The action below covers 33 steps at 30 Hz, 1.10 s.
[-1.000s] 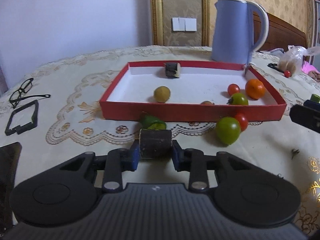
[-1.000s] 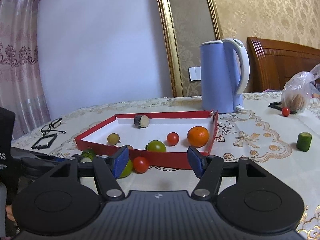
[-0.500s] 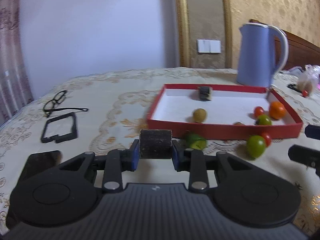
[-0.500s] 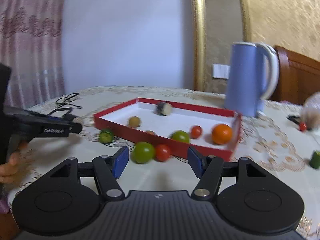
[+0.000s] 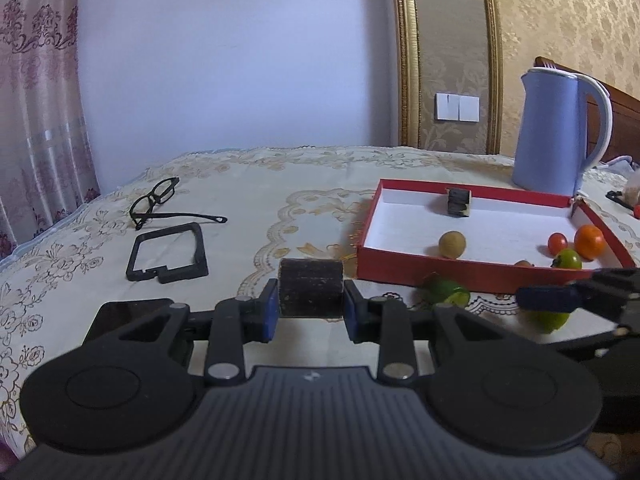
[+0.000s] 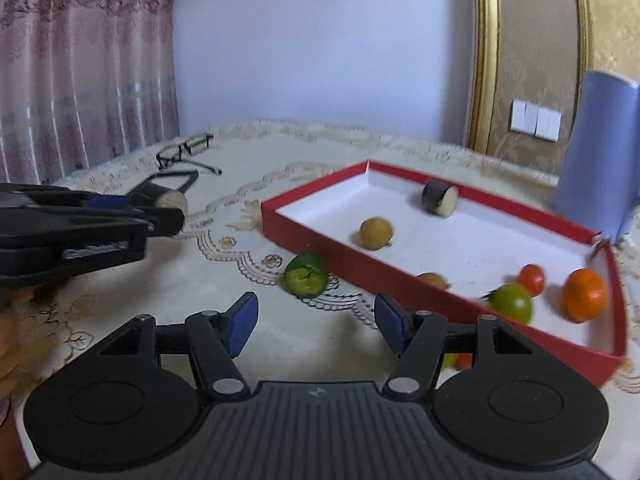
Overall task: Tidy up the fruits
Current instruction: 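Grasp a green cucumber slice with the right gripper while left holds the eggplant slice, then lower the eggplant slice into the red box and open the left gripper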
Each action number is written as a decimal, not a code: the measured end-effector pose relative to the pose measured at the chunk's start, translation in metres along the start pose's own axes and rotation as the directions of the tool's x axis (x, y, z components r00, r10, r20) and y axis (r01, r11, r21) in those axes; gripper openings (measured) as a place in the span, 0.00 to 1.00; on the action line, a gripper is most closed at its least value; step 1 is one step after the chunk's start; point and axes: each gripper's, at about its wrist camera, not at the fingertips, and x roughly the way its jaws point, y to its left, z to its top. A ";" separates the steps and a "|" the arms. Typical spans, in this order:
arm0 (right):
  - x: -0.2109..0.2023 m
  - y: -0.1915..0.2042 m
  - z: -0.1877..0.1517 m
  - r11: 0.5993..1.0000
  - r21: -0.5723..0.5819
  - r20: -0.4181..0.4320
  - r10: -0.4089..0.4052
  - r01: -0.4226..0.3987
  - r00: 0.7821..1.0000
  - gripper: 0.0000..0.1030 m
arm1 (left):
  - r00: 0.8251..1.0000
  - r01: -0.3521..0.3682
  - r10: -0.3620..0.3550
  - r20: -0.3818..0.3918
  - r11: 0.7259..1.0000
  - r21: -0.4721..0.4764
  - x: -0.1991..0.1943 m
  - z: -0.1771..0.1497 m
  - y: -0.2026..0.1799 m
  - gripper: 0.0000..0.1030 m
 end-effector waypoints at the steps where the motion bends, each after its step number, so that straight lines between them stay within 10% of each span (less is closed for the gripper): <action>1: 0.006 0.001 0.001 1.000 0.005 -0.013 -0.006 0.006 1.000 0.62 | 1.000 0.001 -0.001 -0.004 1.000 -0.005 0.000 -0.001 0.002 0.29; 13: 0.049 0.005 0.020 0.996 0.085 -0.076 -0.029 0.036 0.997 0.28 | 1.000 -0.002 0.001 -0.024 1.000 -0.024 0.003 -0.007 0.012 0.29; 33: -0.080 -0.051 -0.030 0.977 0.211 0.151 -0.012 -0.021 0.988 0.27 | 0.999 0.030 -0.027 -0.038 0.996 0.079 0.009 0.004 -0.045 0.29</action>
